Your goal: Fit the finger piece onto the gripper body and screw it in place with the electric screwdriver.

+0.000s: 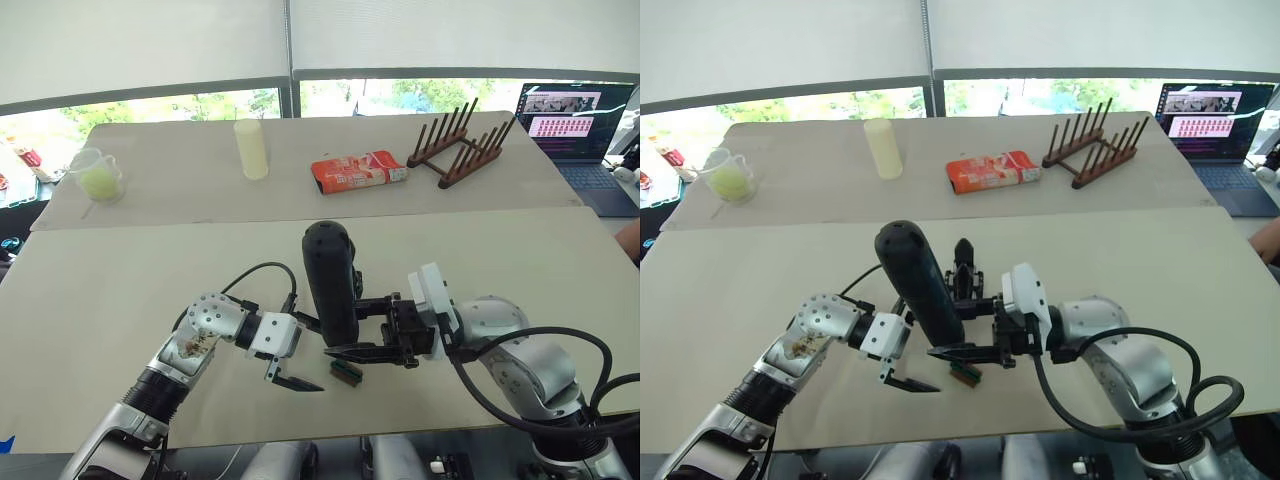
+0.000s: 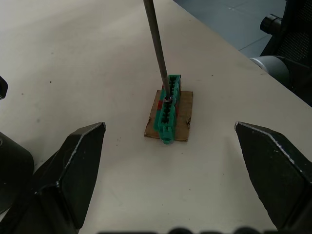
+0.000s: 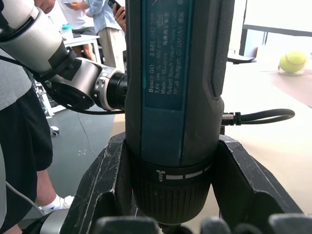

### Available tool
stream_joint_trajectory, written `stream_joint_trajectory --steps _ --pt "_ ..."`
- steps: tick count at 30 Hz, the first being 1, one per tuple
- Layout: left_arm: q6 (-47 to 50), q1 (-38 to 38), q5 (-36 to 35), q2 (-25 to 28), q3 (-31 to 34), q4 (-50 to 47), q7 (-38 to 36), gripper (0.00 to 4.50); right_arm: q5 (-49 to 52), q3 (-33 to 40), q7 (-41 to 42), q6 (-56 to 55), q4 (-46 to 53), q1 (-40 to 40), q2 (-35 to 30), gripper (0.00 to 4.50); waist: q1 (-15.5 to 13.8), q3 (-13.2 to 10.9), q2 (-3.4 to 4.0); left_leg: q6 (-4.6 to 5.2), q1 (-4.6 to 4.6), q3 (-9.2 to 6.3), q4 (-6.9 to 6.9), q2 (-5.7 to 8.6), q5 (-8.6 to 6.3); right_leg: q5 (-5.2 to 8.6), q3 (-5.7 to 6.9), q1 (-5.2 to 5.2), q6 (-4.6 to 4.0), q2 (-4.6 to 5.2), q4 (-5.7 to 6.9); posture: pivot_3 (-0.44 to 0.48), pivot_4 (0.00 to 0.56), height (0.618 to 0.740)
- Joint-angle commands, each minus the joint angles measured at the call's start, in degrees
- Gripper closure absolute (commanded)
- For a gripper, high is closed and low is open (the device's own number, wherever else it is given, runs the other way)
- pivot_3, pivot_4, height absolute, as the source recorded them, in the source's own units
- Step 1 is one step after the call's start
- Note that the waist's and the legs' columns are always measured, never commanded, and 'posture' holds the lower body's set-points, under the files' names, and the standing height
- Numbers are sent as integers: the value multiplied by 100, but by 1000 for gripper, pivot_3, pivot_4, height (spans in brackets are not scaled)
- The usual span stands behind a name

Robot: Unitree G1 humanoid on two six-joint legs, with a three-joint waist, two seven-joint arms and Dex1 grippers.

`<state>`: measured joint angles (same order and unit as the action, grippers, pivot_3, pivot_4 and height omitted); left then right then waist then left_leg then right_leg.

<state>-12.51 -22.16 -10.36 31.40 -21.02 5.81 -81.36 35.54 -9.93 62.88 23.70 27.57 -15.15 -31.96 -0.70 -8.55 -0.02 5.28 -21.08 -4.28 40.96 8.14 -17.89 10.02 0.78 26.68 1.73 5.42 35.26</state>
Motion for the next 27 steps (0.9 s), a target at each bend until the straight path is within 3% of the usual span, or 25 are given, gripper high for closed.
stream_joint_trajectory --steps 1,27 --pt "-70 -15 -30 -8 21 -99 31 0 106 127 -9 -96 117 -74 26 2604 0 0 0 0 0 0 0 0 0 0 0 0 0 0 0 0 150 740" --pt "-42 -73 -24 -8 33 -71 42 0 117 82 -40 -60 91 -102 49 2604 0 0 0 0 0 0 0 0 0 0 0 0 0 0 0 0 150 740"
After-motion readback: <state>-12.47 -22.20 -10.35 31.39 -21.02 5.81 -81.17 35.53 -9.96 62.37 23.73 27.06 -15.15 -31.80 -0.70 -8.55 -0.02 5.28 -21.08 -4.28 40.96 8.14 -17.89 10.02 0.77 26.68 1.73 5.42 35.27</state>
